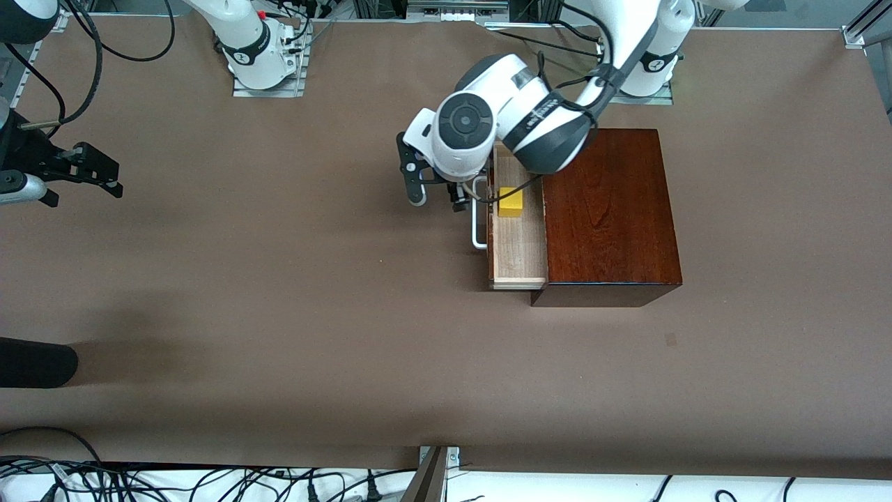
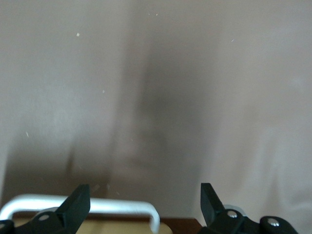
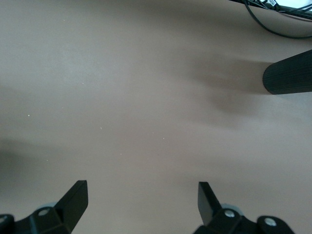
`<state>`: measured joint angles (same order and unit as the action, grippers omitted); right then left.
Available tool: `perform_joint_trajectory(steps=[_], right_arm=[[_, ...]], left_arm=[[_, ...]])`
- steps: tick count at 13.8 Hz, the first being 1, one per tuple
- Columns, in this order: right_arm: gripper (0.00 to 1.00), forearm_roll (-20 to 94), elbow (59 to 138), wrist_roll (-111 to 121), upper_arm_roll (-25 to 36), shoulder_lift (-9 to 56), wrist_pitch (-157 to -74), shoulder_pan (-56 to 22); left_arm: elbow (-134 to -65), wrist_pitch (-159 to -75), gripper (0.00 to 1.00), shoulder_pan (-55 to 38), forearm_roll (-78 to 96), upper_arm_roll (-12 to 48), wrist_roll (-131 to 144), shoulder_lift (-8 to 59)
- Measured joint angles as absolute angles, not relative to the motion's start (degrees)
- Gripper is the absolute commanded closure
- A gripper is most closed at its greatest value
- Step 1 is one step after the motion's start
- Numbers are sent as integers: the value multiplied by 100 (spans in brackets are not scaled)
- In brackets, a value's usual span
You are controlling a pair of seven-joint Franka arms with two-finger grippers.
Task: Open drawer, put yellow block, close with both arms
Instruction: 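Move the left gripper to the drawer front while the right gripper retracts, then push the drawer shut into the box with the left gripper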
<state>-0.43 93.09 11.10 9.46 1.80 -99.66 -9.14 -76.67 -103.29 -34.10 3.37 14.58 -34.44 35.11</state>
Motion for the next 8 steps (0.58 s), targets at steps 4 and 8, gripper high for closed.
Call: perform_joint_trajectory(steps=[4,8], right_arm=[[0,-45,9303,1110,909,181,-9966,-916],[0,67,9302,1092,876,182,-9965,-921]], left_arm=[[-8225,-11271,0,-3695,-741,1459,-3736,3691],[-8580,-11360,0,-3559,-822,1409,-4208,3709]])
